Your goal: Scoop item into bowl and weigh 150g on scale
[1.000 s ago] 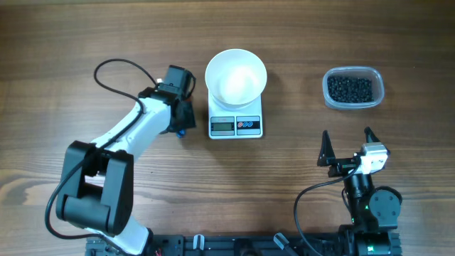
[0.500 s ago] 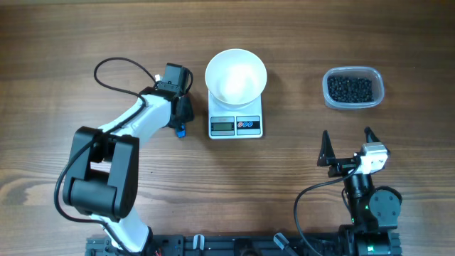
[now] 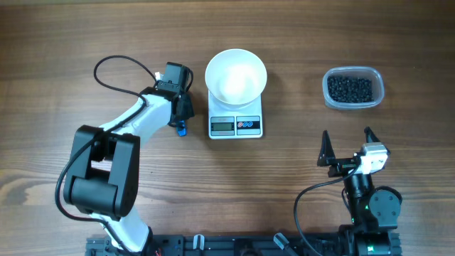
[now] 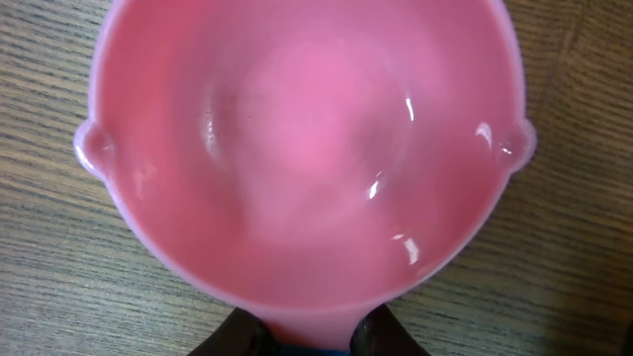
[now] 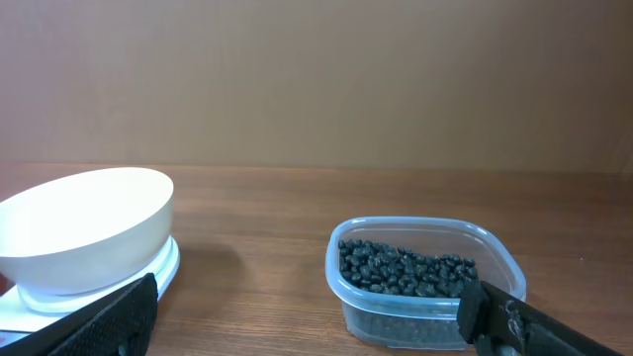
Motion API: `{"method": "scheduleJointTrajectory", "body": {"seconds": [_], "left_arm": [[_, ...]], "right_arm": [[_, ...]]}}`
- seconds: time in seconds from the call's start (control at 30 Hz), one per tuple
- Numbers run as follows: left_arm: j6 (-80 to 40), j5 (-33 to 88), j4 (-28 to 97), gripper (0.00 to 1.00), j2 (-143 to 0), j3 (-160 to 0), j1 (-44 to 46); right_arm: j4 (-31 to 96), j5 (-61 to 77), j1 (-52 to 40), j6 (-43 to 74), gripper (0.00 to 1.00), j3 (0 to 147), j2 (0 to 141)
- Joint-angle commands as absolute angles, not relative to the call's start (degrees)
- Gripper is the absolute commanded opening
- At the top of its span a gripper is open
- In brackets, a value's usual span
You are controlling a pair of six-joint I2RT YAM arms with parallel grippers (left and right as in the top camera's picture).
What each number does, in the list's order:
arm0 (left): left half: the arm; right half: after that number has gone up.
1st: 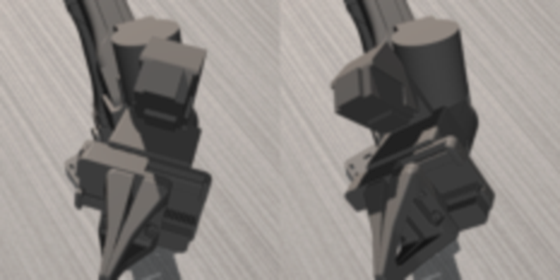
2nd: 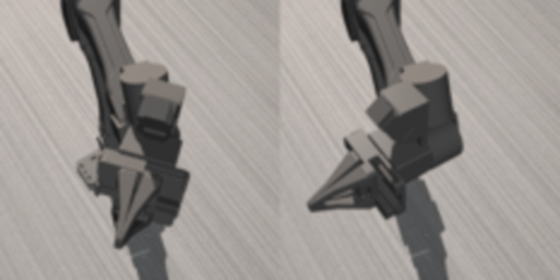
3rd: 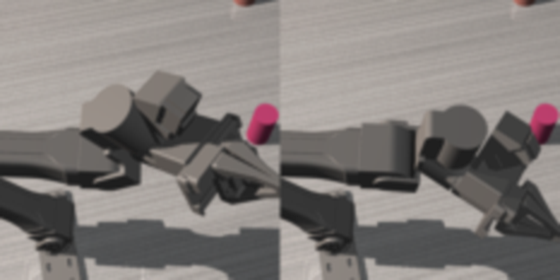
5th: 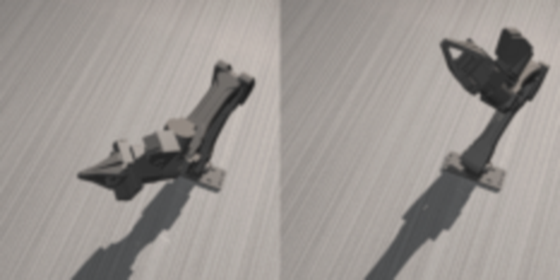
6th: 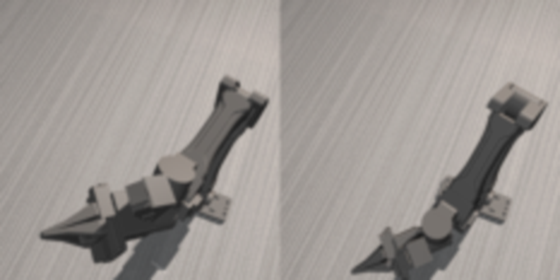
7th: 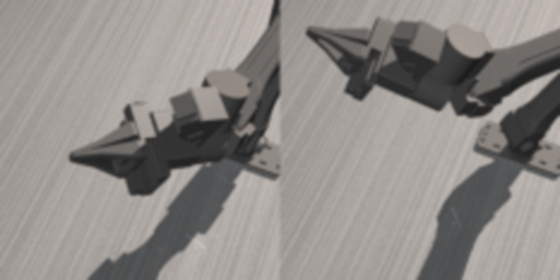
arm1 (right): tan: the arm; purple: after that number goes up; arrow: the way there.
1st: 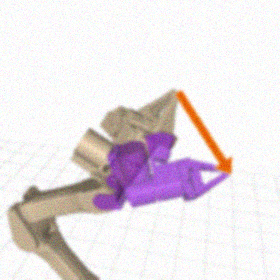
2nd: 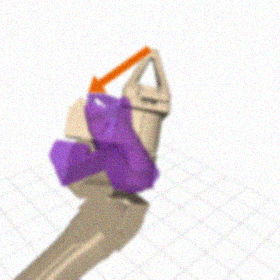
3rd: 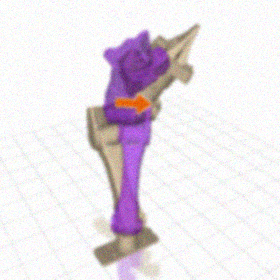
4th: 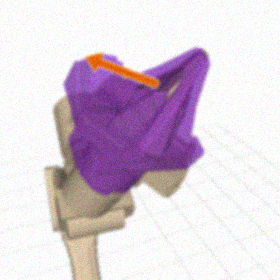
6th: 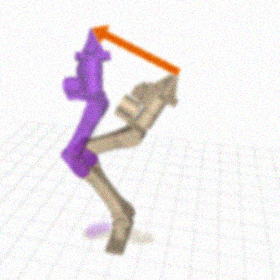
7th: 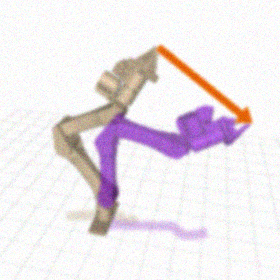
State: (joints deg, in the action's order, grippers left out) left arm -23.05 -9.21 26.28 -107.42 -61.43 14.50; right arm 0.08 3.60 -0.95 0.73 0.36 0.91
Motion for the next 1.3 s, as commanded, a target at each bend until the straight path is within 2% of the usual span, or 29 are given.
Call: {"method": "scheduleJointTrajectory", "body": {"seconds": [0.0,0.3,0.53,0.77,0.9,1.0,1.07,1.1,1.13,1.27], "left_arm": [[-22.7,-10.6,26.5,0.2,-109.1,-60.9,14.3],[-22.8,-10.3,26.5,0.15,-107.2,-62.5,14.2],[-23.0,-3.3,25.5,0.1,-100.5,-62.7,11.3],[-25.8,12.5,24.3,0.09,-99.4,-62.7,4.3],[-30.6,32.1,21.8,0.09,-99.3,-62.7,-2.1],[-34.4,44.0,20.4,0.1,-99.3,-62.7,-6.1],[-36.4,48.6,20.3,0.1,-98.8,-62.7,-7.8],[-37.1,50.0,20.4,0.08,-98.2,-62.7,-8.4],[-38.5,50.6,20.3,0.08,-97.1,-62.7,-8.8],[-44.2,50.5,17.8,0.06,-90.8,-62.7,-8.9]], "right_arm": [[0.0,3.9,-1.2,0.1,1.0,0.4,0.8],[0.0,3.9,-1.2,0.2,1.0,0.4,0.8],[0.0,3.9,-1.2,0.2,1.0,0.4,0.8],[-0.2,3.8,-1.2,-0.1,0.99,0.4,0.8],[-1.2,6.9,-1.2,3.8,1.0,0.4,0.8],[-9.0,13.1,-1.2,7.8,1.0,0.4,0.8],[-16.4,19.1,-1.2,9.4,0.99,0.4,0.8],[-17.6,17.8,-1.1,12.3,1.0,1.0,0.8],[-16.0,14.7,-1.1,16.9,1.0,3.1,1.0],[-4.6,13.8,-1.1,14.0,1.0,16.6,6.9]]}}
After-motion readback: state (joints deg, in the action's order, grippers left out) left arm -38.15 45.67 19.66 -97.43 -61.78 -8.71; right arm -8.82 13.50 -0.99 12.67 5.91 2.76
